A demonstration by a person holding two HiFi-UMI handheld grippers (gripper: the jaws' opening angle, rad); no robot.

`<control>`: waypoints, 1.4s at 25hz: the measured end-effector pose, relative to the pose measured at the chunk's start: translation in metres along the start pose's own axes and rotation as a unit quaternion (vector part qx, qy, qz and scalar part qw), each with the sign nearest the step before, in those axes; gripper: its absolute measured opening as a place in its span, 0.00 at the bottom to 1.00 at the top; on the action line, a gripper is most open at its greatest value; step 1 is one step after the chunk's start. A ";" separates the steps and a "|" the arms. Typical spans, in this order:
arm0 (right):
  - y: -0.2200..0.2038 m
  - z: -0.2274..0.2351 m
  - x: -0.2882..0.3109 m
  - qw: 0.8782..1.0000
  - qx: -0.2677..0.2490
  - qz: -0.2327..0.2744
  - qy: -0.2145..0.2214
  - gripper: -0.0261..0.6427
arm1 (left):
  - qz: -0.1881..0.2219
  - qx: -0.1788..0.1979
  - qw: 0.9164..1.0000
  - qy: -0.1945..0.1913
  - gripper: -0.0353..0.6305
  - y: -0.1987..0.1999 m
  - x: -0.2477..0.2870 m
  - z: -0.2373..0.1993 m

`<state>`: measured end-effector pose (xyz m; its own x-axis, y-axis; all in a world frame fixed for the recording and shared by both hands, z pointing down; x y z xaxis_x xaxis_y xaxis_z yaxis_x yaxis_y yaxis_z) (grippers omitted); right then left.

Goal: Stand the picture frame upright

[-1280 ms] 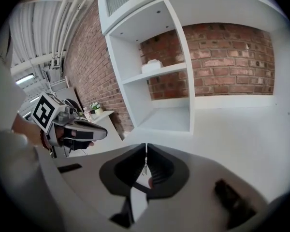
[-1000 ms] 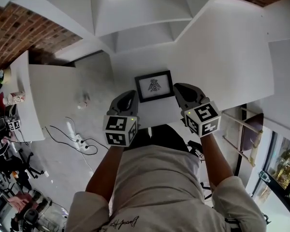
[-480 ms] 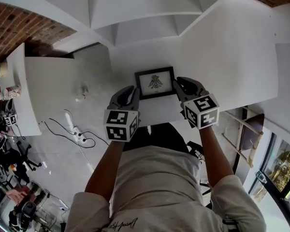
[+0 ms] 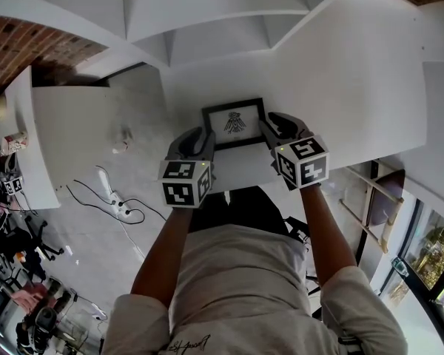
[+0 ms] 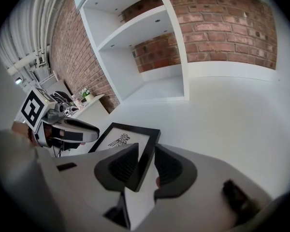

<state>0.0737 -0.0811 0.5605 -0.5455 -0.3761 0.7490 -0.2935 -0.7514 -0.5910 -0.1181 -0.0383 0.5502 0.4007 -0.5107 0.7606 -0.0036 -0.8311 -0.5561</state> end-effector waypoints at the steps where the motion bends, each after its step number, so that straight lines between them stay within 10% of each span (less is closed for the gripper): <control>1: 0.000 0.000 0.001 1.000 0.002 -0.003 0.000 0.19 | -0.002 0.000 1.000 0.000 0.23 0.000 0.002 0.000; 35: -0.001 0.001 0.007 1.000 0.030 -0.001 0.004 0.18 | -0.017 0.012 1.000 0.022 0.20 0.005 0.015 0.003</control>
<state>0.0711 -0.0836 0.5673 -0.5518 -0.3705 0.7472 -0.2472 -0.7830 -0.5708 -0.1097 -0.0496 0.5579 0.3604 -0.4920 0.7925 0.0320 -0.8426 -0.5376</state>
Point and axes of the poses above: the fingertips, and each gripper's own axes: x forward along the fingers, z to its right, y out of its top, the point moved 6 cm from there along -x, backward along the fingers
